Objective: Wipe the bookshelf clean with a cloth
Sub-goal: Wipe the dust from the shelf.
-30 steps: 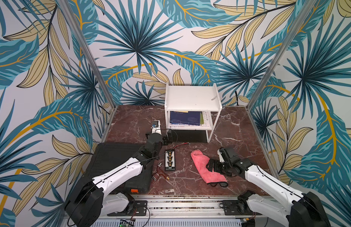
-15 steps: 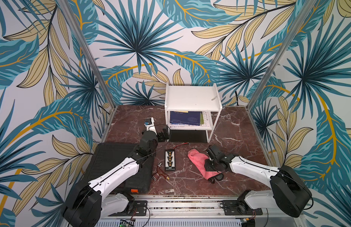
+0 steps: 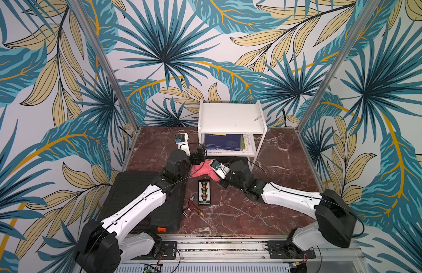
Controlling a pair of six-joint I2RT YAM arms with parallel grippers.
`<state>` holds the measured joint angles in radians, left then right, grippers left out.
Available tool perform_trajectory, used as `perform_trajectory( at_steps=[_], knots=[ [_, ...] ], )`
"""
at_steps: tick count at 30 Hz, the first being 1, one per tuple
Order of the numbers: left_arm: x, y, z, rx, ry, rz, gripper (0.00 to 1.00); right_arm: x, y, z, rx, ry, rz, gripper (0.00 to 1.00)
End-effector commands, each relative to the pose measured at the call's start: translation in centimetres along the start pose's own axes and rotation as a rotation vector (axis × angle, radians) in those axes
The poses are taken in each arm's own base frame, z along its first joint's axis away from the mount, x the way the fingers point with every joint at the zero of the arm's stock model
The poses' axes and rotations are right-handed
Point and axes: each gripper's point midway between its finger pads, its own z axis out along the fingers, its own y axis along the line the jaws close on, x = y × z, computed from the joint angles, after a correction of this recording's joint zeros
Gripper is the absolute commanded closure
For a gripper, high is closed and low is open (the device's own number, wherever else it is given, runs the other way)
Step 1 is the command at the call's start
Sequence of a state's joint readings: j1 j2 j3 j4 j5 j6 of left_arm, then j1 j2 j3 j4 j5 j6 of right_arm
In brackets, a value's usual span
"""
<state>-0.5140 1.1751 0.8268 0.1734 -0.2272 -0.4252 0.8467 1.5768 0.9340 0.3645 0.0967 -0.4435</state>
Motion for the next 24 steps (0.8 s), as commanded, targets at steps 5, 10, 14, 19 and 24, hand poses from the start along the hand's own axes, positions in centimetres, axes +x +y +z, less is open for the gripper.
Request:
perform_trajectory(
  at_steps=[5, 10, 14, 19, 24],
  knots=[
    [-1.2, 2.2, -2.2, -0.086, -0.001, -0.028, 0.06, 2.6, 1.0, 6.2, 0.078, 0.053, -0.408, 1.00],
    [0.0, 2.8, -2.5, -0.091, 0.037, -0.019, 0.04, 8.7, 3.9, 6.4, -0.029, 0.199, -0.409, 1.00],
    [0.5, 2.3, -1.9, -0.063, 0.042, -0.033, 0.03, 2.5, 0.6, 6.4, 0.088, 0.072, -0.367, 1.00],
    [0.7, 1.3, -1.3, -0.009, 0.057, -0.050, 0.03, -1.5, -1.8, 6.5, 0.188, -0.004, -0.378, 1.00],
    [1.2, -1.2, -0.8, 0.125, 0.085, -0.022, 0.02, 8.3, -0.3, 5.4, 0.169, 0.258, -0.576, 1.00]
  ],
)
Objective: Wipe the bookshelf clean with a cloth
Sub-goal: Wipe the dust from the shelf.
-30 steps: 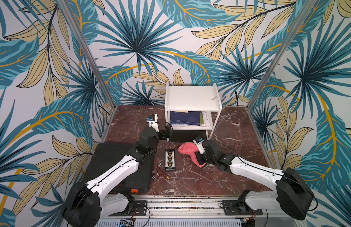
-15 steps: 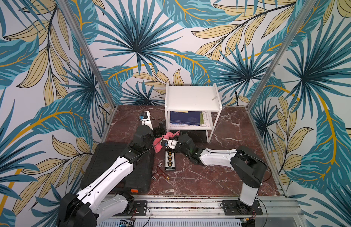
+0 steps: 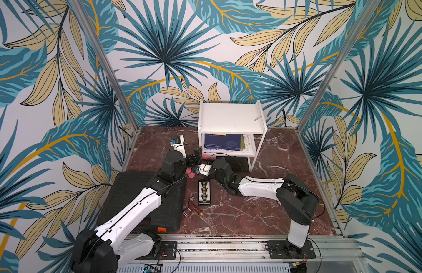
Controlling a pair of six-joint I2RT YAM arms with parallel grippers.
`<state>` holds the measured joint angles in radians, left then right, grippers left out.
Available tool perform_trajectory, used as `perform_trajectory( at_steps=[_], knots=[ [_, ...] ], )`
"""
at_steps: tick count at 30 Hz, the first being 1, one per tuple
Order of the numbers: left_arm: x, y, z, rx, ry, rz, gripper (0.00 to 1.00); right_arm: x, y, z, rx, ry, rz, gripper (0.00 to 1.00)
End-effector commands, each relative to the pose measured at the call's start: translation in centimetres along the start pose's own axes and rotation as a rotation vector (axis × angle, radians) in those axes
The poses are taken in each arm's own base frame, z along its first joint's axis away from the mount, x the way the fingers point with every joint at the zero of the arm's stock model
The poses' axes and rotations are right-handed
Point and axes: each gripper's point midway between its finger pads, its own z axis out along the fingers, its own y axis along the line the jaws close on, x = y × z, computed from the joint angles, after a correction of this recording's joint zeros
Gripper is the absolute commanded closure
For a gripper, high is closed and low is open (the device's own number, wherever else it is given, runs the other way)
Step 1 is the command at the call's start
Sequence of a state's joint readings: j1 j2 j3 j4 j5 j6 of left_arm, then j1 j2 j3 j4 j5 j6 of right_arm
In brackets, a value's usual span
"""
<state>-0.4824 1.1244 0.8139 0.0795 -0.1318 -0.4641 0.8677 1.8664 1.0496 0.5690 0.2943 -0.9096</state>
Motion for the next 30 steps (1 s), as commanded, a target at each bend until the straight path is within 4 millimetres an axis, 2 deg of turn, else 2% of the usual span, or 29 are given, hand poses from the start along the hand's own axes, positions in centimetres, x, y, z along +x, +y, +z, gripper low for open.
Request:
perform_trajectory(
  at_steps=[1, 4, 6, 8, 10, 11, 12, 14, 17, 19, 21, 22, 27, 28, 30],
  knots=[
    [0.2, -1.6, 0.7, 0.091, 0.017, 0.023, 0.03, 6.4, 2.4, -1.6, -0.017, 0.187, -0.122, 1.00],
    [0.4, -1.8, 2.1, 0.086, 0.038, 0.049, 0.09, 9.5, 0.3, -3.4, -0.002, 0.254, -0.119, 1.00],
    [0.2, -2.0, 2.9, 0.083, 0.044, 0.067, 0.13, 10.3, -0.7, -3.3, 0.012, 0.274, -0.180, 1.00],
    [0.0, -1.6, 3.7, 0.049, 0.039, 0.078, 0.15, 8.9, -0.8, -2.2, 0.002, 0.229, -0.231, 1.00],
    [-0.2, -0.8, 4.3, 0.003, 0.023, 0.086, 0.19, 7.4, 0.5, -0.7, -0.048, 0.167, -0.283, 1.00],
    [-0.4, -0.4, 4.6, -0.023, 0.013, 0.093, 0.21, 7.4, 0.7, 0.1, -0.047, 0.168, -0.319, 1.00],
    [-0.4, -0.2, 4.9, -0.036, 0.011, 0.103, 0.23, 8.4, 0.8, 0.8, -0.037, 0.209, -0.370, 1.00],
    [-0.4, -0.1, 5.3, -0.046, 0.012, 0.116, 0.29, 12.3, 0.1, 1.4, 0.006, 0.339, -0.473, 1.00],
    [0.0, -0.2, 5.8, -0.036, 0.023, 0.129, 0.36, 18.2, -1.4, -0.5, 0.017, 0.487, -0.485, 1.00],
    [0.3, -0.1, 6.0, -0.038, 0.034, 0.140, 0.39, 19.9, -1.9, -2.0, -0.004, 0.540, -0.455, 1.00],
    [0.5, 0.0, 6.2, -0.044, 0.042, 0.154, 0.40, 19.7, -1.7, -2.4, -0.033, 0.537, -0.441, 1.00],
    [0.6, 0.1, 6.3, -0.047, 0.045, 0.160, 0.41, 19.1, -0.9, -2.2, -0.064, 0.518, -0.448, 1.00],
    [0.8, 0.1, 6.7, -0.045, 0.054, 0.189, 0.47, 12.2, 2.9, 2.3, -0.128, 0.345, -0.493, 1.00],
    [0.9, 0.1, 6.7, -0.045, 0.057, 0.191, 0.48, 11.3, 3.1, 3.1, -0.123, 0.327, -0.499, 1.00],
    [1.0, 0.1, 6.8, -0.044, 0.062, 0.194, 0.51, 11.7, 2.1, 4.0, -0.086, 0.358, -0.501, 1.00]
  ],
)
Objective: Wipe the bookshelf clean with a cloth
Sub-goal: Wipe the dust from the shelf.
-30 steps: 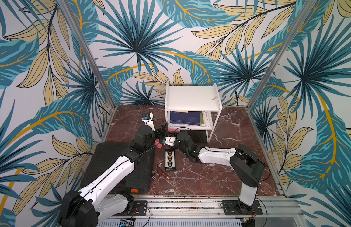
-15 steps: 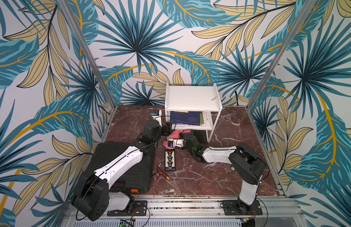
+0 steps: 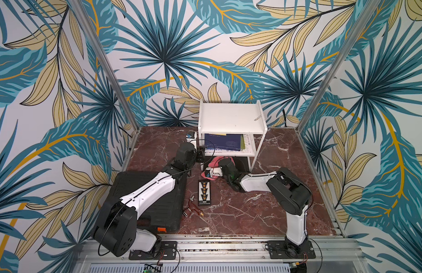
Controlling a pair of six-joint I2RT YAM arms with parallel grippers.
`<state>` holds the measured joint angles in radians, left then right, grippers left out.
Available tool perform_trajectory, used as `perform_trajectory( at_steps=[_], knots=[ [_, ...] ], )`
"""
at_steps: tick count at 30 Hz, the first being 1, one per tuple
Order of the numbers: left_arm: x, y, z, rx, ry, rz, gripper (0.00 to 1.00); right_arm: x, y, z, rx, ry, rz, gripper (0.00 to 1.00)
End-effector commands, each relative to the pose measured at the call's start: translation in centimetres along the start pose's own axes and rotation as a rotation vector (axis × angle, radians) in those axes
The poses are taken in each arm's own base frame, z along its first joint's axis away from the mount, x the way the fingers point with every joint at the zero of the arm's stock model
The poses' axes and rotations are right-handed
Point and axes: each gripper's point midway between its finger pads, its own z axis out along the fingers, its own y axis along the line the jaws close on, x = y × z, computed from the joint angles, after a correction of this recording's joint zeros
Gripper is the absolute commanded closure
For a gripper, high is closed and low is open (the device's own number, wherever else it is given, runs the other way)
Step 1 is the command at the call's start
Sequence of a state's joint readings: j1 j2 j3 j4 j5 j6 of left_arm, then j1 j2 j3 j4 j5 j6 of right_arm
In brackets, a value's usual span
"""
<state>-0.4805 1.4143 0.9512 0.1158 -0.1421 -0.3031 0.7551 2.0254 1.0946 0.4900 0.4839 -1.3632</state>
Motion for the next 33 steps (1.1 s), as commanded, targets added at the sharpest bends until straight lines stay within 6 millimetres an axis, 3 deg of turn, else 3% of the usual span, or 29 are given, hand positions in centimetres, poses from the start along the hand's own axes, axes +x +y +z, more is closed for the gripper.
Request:
perform_trajectory(
  at_steps=[1, 3, 6, 7, 9, 10, 14, 16, 18, 19, 23, 25, 27, 28, 32, 33],
  knots=[
    [-1.8, -0.3, -0.1, 0.005, -0.041, 0.019, 0.52, 1.0, 0.8, 1.4, -0.017, 0.050, -0.030, 1.00],
    [-1.7, -0.3, -0.1, 0.007, -0.039, 0.027, 0.55, 5.1, 1.0, 1.9, -0.017, 0.161, -0.044, 1.00],
    [-1.8, -0.3, 0.0, 0.008, -0.040, 0.039, 0.57, 11.5, 2.6, 0.8, -0.057, 0.299, -0.041, 1.00],
    [-1.8, -0.4, 0.0, 0.008, -0.041, 0.042, 0.58, 12.6, 3.3, 0.3, -0.080, 0.316, -0.035, 1.00],
    [-1.8, -0.4, 0.1, 0.011, -0.041, 0.046, 0.59, 12.3, 4.5, -0.6, -0.140, 0.285, -0.003, 1.00],
    [-1.7, -0.4, 0.1, 0.010, -0.039, 0.050, 0.60, 10.9, 4.7, -1.0, -0.168, 0.238, 0.029, 1.00],
    [-1.4, -0.2, 0.3, 0.004, -0.042, 0.052, 0.61, 2.3, 2.7, -0.6, -0.158, 0.024, 0.173, 1.00],
    [-1.4, -0.4, 0.3, 0.015, -0.042, 0.051, 0.63, -0.5, 1.7, 0.6, -0.129, -0.008, 0.184, 1.00],
    [-1.2, -0.5, 0.5, 0.022, -0.038, 0.054, 0.66, -0.7, 0.6, 1.8, -0.101, 0.030, 0.224, 1.00],
    [-1.1, -0.5, 0.5, 0.024, -0.034, 0.056, 0.68, 0.0, 0.3, 2.4, -0.079, 0.077, 0.232, 1.00],
    [-0.5, -0.3, 0.9, 0.014, -0.014, 0.076, 0.76, 7.2, 1.5, 2.6, -0.021, 0.316, 0.147, 1.00],
    [-0.3, -0.1, 0.9, 0.008, -0.007, 0.089, 0.78, 11.0, 3.5, 0.9, -0.042, 0.401, 0.127, 1.00],
    [-0.3, 0.0, 0.9, -0.001, -0.002, 0.101, 0.80, 12.4, 2.9, -2.0, -0.025, 0.386, 0.191, 1.00],
    [-0.2, 0.2, 0.9, -0.010, 0.002, 0.104, 0.81, 12.1, 2.8, -3.7, -0.029, 0.340, 0.240, 1.00],
    [-0.3, 0.6, 0.8, -0.032, 0.004, 0.118, 0.85, 8.9, -1.4, -11.0, -0.059, -0.021, 0.767, 1.00],
    [-0.3, 0.7, 0.8, -0.039, 0.005, 0.119, 0.86, 8.4, -1.6, -12.6, -0.072, -0.105, 0.888, 1.00]
  ],
)
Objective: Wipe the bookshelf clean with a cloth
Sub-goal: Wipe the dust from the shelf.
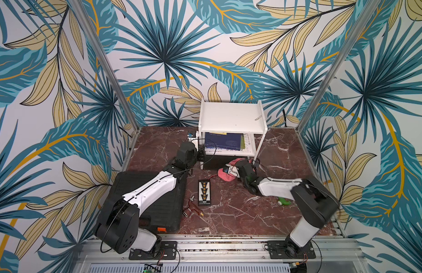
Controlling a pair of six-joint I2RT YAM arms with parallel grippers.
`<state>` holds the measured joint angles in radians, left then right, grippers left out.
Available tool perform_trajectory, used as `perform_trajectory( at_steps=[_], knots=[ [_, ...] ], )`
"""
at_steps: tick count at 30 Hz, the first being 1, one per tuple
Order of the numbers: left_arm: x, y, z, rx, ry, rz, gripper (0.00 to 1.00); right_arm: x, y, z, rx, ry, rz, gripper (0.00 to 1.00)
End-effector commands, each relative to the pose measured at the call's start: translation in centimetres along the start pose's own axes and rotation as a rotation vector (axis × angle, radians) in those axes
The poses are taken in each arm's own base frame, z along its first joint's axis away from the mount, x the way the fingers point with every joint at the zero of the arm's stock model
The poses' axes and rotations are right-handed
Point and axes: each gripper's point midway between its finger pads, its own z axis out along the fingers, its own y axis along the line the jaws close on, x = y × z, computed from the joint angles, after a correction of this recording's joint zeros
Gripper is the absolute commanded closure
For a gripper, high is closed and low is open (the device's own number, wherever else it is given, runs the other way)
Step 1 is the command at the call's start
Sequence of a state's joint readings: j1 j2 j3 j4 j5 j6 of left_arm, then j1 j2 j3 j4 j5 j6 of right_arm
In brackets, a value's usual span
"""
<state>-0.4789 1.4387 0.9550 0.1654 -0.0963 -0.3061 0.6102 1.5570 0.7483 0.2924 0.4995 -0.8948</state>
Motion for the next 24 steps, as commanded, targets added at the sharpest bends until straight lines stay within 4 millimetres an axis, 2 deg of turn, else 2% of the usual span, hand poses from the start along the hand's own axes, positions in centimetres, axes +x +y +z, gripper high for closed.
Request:
perform_trajectory(
  at_steps=[1, 3, 5, 7, 8, 9, 10, 13, 16, 17, 19, 20, 21, 22, 23, 24],
  knots=[
    [0.1, 1.8, 0.2, -0.093, 0.028, 0.128, 0.88, -3.3, -0.9, -6.2, -0.147, -0.310, 0.504, 1.00],
    [0.2, 1.9, 0.2, -0.100, 0.032, 0.130, 0.92, -1.9, -1.6, -8.0, -0.157, -0.350, 0.748, 1.00],
    [0.3, 2.0, 0.3, -0.104, 0.037, 0.130, 0.96, 0.5, -1.5, -8.7, -0.136, -0.306, 0.946, 1.00],
    [0.3, 2.1, 0.3, -0.107, 0.039, 0.132, 1.00, 3.3, -2.5, -9.5, -0.050, -0.254, 1.076, 1.00],
    [0.2, 2.2, 0.3, -0.107, 0.036, 0.132, 1.00, 5.0, -3.8, -9.8, 0.013, -0.239, 1.161, 1.00],
    [0.1, 2.2, 0.3, -0.109, 0.035, 0.134, 1.00, 5.8, -4.7, -10.0, 0.025, -0.236, 1.227, 1.00],
    [0.0, 2.2, 0.3, -0.108, 0.035, 0.135, 1.00, 6.4, -5.8, -10.1, 0.027, -0.236, 1.298, 1.00],
    [-0.3, 2.2, 0.4, -0.105, 0.036, 0.149, 1.00, 5.9, -8.1, -10.1, -0.021, -0.279, 1.479, 1.00],
    [-0.4, 2.2, 0.4, -0.104, 0.038, 0.168, 1.00, 5.6, -9.3, -8.6, -0.011, -0.306, 1.624, 1.00],
    [-0.4, 2.1, 0.5, -0.101, 0.039, 0.179, 1.00, 5.7, -8.6, -7.4, -0.023, -0.269, 1.635, 1.00],
    [-0.5, 2.1, 0.6, -0.101, 0.039, 0.195, 1.00, 6.6, -3.9, -4.0, -0.110, -0.101, 1.630, 1.00],
    [-0.5, 2.2, 0.6, -0.103, 0.043, 0.200, 1.00, 7.2, -0.5, -2.3, -0.186, -0.001, 1.633, 1.00],
    [-0.5, 2.2, 0.6, -0.104, 0.045, 0.201, 1.00, 7.7, 2.5, -1.4, -0.251, 0.072, 1.650, 1.00],
    [-0.5, 2.2, 0.6, -0.102, 0.050, 0.202, 1.00, 8.0, 4.6, -0.8, -0.298, 0.111, 1.671, 1.00],
    [-0.5, 2.2, 0.6, -0.102, 0.053, 0.201, 1.00, 8.4, 5.2, -0.5, -0.304, 0.127, 1.691, 1.00],
    [-0.4, 2.3, 0.6, -0.104, 0.056, 0.198, 1.00, 8.7, 4.8, -0.4, -0.286, 0.119, 1.709, 1.00]
  ],
)
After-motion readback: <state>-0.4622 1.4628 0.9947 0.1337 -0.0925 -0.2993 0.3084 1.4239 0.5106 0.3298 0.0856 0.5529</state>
